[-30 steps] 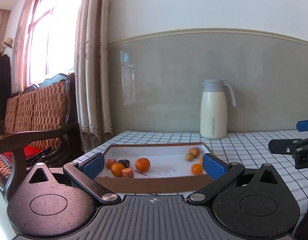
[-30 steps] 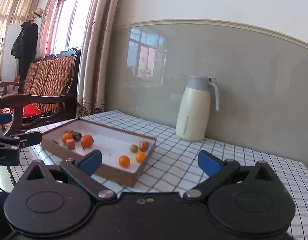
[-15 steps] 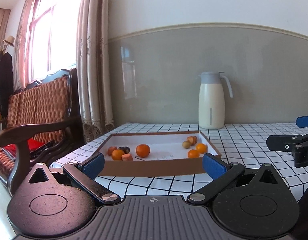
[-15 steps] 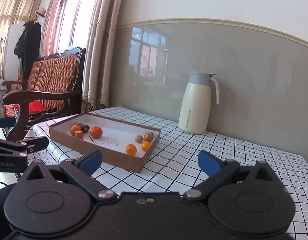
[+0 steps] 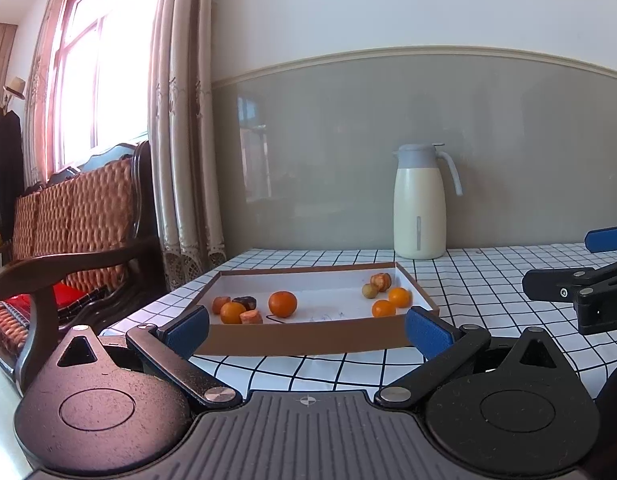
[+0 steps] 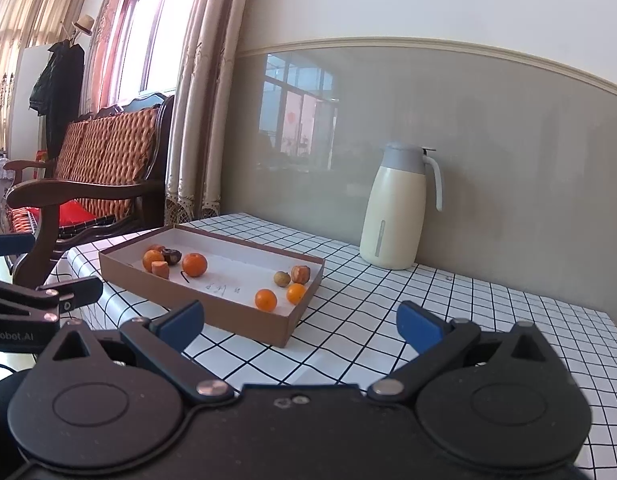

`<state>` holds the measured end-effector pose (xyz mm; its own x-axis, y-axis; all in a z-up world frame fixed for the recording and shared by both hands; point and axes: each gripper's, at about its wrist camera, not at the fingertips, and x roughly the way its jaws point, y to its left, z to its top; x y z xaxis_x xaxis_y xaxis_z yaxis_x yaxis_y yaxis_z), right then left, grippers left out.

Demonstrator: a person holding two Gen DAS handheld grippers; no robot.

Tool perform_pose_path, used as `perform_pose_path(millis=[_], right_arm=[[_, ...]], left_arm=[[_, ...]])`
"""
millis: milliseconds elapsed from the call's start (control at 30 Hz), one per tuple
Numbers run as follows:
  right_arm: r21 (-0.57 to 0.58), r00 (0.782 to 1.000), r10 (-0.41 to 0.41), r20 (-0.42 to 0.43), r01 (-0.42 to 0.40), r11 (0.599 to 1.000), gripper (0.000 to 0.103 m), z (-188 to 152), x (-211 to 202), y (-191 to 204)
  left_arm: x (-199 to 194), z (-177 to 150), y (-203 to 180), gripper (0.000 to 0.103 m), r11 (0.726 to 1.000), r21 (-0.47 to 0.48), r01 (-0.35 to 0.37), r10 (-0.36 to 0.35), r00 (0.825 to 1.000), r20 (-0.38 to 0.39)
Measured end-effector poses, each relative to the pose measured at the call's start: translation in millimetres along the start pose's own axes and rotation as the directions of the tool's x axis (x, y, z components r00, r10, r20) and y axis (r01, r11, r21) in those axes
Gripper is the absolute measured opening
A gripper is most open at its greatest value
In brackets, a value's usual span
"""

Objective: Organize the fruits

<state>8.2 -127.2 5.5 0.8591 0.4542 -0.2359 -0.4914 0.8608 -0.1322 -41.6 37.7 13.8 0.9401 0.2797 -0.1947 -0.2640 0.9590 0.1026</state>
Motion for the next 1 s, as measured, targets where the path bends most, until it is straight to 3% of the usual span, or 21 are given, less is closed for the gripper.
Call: perform_pose_path(millis=[1000], right_arm=[[-0.010, 1.000, 0.001, -0.003, -0.001, 1.000, 0.097, -1.6, 0.2, 0.7]], left_arm=[[2.2, 0.1, 5.1, 0.103, 1.000, -0.014, 0.002, -0.002, 1.000, -0.007]])
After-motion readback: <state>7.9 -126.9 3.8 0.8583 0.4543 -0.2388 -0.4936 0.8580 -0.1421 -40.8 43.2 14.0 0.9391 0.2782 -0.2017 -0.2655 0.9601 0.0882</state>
